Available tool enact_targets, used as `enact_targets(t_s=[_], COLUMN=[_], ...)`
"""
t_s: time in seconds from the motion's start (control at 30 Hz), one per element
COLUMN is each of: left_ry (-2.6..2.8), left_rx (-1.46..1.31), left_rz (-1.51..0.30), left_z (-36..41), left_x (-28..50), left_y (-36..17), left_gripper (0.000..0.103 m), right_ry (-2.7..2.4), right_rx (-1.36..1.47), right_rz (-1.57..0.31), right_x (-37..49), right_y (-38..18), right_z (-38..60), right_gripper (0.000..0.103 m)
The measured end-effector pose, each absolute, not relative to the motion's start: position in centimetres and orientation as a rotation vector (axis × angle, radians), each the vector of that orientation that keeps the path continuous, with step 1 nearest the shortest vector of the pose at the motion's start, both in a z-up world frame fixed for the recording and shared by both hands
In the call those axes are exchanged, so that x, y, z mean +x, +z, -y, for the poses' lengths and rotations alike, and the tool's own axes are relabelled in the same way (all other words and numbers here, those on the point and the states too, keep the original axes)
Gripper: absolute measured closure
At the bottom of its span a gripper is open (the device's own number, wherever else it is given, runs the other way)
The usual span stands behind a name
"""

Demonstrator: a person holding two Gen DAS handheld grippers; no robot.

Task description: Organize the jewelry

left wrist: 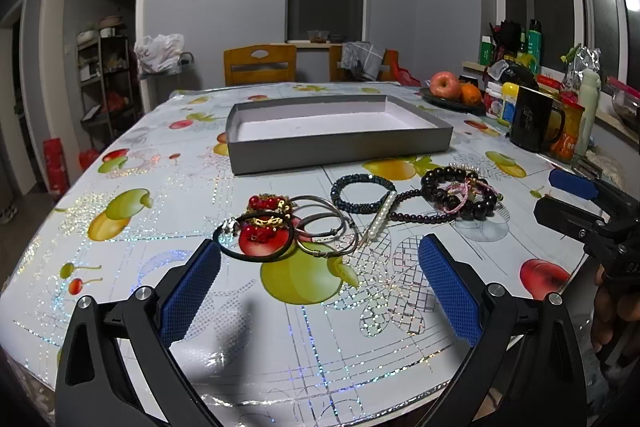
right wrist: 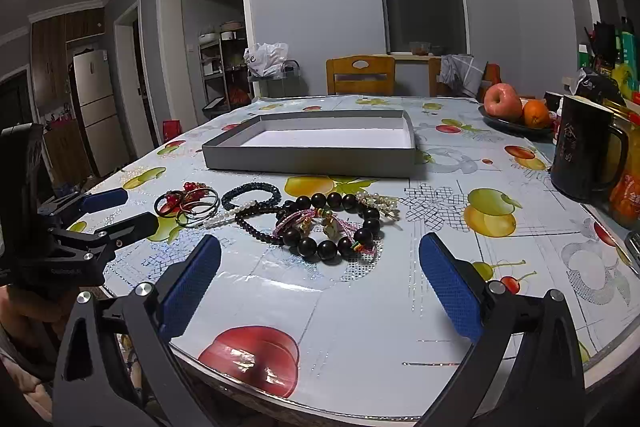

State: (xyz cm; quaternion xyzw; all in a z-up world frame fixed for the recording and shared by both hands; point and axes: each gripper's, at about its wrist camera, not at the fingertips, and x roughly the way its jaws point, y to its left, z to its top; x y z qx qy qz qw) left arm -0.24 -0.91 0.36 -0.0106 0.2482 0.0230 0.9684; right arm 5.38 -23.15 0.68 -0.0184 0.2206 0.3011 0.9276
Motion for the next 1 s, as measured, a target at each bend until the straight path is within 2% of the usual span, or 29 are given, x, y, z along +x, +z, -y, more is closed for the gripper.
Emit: enact_targets(t_s=[1.0], left_ry=[0.051], left_rx=[-0.028], left_rz=[-0.531], left_z=[0.3], left_x=[0.37], left_y=[-0.2], left_gripper=[0.005], right_ry=[0.602], right_rx=[-0.052], right_rz=[-0.465], right_x=[5.72], right_y=[0.59], right_z=[22.98], right_gripper=[0.005])
